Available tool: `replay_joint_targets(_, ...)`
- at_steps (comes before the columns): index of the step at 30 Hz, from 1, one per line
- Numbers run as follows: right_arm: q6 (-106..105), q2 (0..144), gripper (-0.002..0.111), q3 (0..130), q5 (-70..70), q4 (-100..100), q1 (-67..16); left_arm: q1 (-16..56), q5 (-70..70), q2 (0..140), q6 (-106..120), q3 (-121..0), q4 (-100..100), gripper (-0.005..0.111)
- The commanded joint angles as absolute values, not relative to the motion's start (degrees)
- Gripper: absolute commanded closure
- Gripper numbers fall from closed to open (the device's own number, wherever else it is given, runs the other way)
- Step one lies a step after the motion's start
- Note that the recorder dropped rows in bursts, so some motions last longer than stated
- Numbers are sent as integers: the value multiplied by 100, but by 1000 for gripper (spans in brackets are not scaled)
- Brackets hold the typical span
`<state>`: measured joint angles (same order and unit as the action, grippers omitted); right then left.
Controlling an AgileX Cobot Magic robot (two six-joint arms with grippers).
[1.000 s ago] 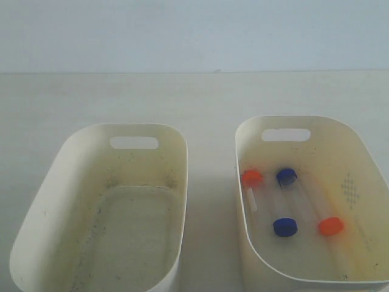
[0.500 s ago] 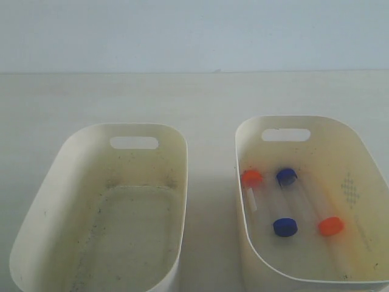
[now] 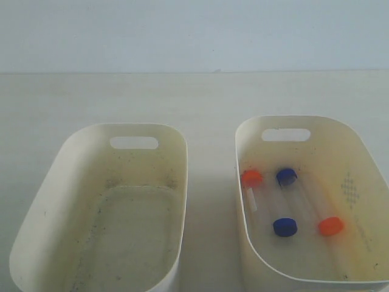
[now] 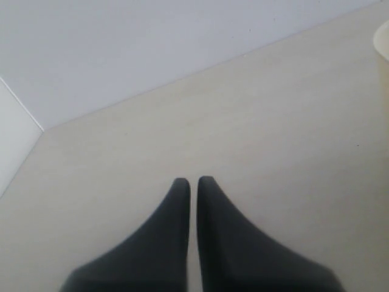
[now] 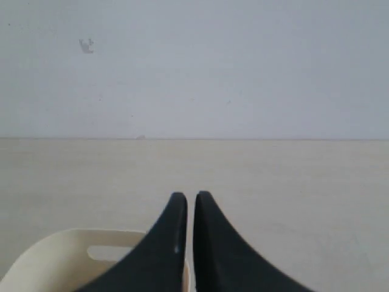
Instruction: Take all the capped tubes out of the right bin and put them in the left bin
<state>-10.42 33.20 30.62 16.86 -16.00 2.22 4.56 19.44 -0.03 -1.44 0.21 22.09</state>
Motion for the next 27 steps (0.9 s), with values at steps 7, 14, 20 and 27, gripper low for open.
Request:
replay_joint_targets(7,-1097,5383,105,3950,4138,-1724,214,487,1926,0,-198,0,2193,102)
replay_joint_targets(14,-1072,5973,109,5232,5446,-1718,59,487,1926,0,-198,0,2193,102)
replay_joint_targets(20,387,6103,109,5793,5666,-840,-892,487,1926,0,-198,0,2193,102)
replay_joint_targets(27,2221,6945,109,6638,6870,575,-2187,487,1926,0,-198,0,2193,102)
